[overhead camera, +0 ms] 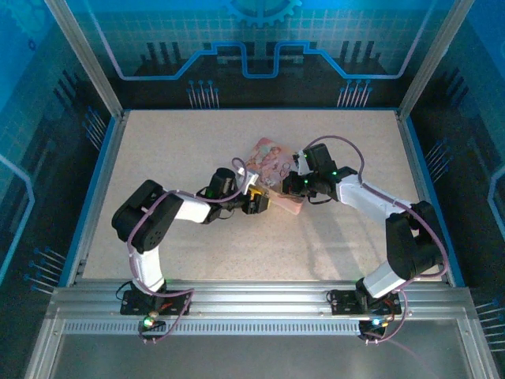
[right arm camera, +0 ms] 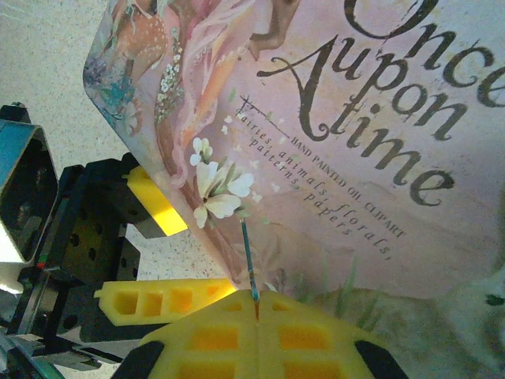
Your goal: Unlock the padlock with the key
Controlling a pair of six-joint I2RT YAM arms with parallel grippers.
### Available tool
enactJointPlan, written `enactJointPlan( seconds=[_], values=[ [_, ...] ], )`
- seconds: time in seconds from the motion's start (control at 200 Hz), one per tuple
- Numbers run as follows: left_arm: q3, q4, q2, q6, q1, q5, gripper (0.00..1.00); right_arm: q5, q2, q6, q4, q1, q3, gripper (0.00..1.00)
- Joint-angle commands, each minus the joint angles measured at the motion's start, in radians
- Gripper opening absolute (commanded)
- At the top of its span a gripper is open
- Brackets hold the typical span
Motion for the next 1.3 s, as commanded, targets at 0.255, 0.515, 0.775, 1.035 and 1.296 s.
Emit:
enactJointPlan(
  seconds=[0.255,0.515,0.775,1.035,1.296],
  values=[
    [0.034,0.016,0.059,0.011,-0.013,-0.015,0.62,0.011,0.01,0.002,-0.015,0.015,-0.009,0.0],
    [-0.023,0.187,0.085,-0.038,-0.034,-0.096,0.63,0.017,0.008,0.02,-0.018,0.014,-0.017,0.0],
    [0.0,0.168,0.08,-0.03,-0.045,-0.113,0.61,0.019,-0.001,0.022,-0.017,0.014,-0.027,0.0],
    [0.021,0.12,0.08,-0.009,-0.062,-0.116,0.53,0.017,-0.002,0.028,-0.007,0.015,-0.035,0.0],
    [0.031,0.095,0.065,-0.011,-0.074,-0.123,0.48,0.016,-0.018,0.024,-0.001,0.017,-0.038,0.0]
  ],
)
